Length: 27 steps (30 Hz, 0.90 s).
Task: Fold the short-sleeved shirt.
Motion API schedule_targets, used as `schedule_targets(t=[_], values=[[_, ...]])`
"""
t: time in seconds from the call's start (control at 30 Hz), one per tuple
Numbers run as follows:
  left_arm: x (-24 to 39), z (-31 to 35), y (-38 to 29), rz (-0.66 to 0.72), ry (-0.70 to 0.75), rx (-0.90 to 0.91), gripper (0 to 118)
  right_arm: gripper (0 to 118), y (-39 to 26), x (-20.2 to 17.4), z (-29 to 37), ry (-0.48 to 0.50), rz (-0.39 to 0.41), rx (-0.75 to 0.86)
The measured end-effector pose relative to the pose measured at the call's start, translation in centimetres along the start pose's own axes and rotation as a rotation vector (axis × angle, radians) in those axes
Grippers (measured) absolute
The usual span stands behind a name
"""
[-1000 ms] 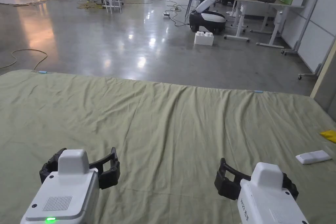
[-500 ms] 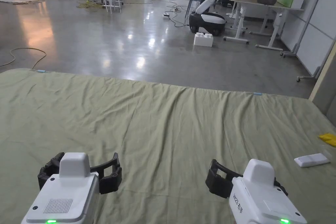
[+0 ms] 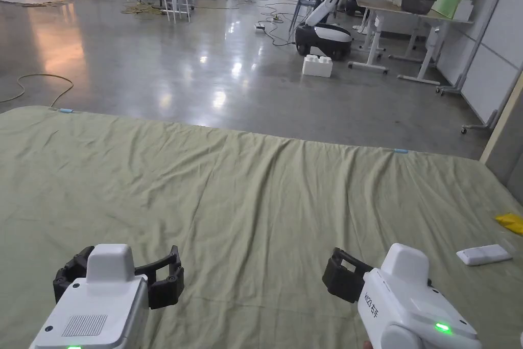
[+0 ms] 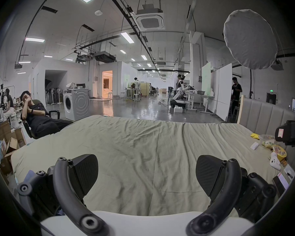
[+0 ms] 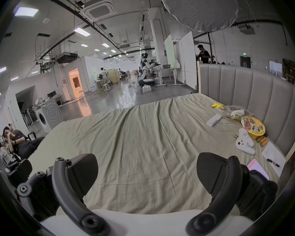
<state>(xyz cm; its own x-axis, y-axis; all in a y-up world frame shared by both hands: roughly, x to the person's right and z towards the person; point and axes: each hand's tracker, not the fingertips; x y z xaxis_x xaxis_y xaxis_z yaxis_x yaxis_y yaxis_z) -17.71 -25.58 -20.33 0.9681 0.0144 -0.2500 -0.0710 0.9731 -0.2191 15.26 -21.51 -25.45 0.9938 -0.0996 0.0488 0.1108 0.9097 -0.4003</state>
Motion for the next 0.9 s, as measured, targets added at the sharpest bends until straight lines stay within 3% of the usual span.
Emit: schedule_targets(t=[0.6,0.9], values=[[1.3,-0.3,1.9,-0.095,-0.042,0.047,115,116,-0.4,-0.6,-1.1,0.015,0.048,-0.008],[0.9,-0.8,1.9,-0.057,-0.057,0.043,115,116,0.0,-0.2,-1.6,-0.012,0.028,-0.026]])
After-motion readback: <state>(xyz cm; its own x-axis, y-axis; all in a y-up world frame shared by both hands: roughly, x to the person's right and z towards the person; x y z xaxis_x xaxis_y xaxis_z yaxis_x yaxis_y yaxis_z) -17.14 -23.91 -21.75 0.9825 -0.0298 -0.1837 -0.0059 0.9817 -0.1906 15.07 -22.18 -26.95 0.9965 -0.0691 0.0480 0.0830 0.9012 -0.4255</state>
